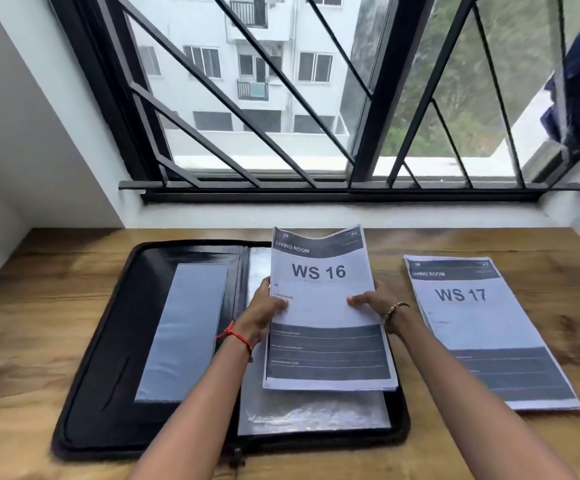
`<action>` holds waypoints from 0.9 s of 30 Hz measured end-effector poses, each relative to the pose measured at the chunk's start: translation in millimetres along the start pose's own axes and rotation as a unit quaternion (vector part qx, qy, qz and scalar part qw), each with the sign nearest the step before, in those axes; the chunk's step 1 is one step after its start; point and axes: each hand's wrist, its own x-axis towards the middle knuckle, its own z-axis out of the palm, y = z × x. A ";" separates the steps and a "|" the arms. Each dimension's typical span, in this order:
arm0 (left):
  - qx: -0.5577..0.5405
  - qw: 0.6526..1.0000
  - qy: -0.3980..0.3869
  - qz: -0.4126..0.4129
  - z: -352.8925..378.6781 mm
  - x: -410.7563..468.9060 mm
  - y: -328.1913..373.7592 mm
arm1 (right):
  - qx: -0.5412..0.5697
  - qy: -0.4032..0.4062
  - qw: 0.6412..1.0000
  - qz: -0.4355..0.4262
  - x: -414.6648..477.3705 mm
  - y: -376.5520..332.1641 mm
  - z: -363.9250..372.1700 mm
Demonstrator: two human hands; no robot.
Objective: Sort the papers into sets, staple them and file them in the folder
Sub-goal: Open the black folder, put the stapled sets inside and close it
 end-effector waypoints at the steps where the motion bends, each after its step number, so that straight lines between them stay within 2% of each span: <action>1: 0.009 1.000 0.001 0.001 0.5 3.3 1.4 | 0.000 -0.002 1.000 0.006 3.0 -0.8 -1.5; 7: 0.054 0.998 0.021 0.026 4.5 24.1 9.9 | 0.012 -0.014 1.000 0.018 20.8 -6.0 -16.4; 11: 0.122 0.986 0.084 0.082 0.8 46.1 6.7 | 0.040 -0.005 0.999 0.017 33.5 -6.1 -31.1; 14: 0.254 0.946 0.145 0.140 -5.7 61.5 9.0 | 0.069 -0.018 0.997 0.011 37.3 -9.1 -42.7; 16: 0.337 0.912 0.147 0.182 -11.6 72.3 10.2 | 0.069 -0.033 0.997 0.015 41.0 -8.4 -51.3; 20: 0.462 0.853 0.127 0.209 -21.5 92.3 10.7 | 0.085 -0.043 0.995 0.013 47.7 -5.6 -64.6; 23: 0.509 0.826 0.119 0.214 -22.8 99.1 12.1 | 0.106 -0.041 0.993 0.008 51.8 -4.9 -67.3; 27: 0.509 0.810 0.139 0.255 -21.9 102.4 14.0 | 0.114 -0.049 0.992 0.008 59.0 -0.9 -68.1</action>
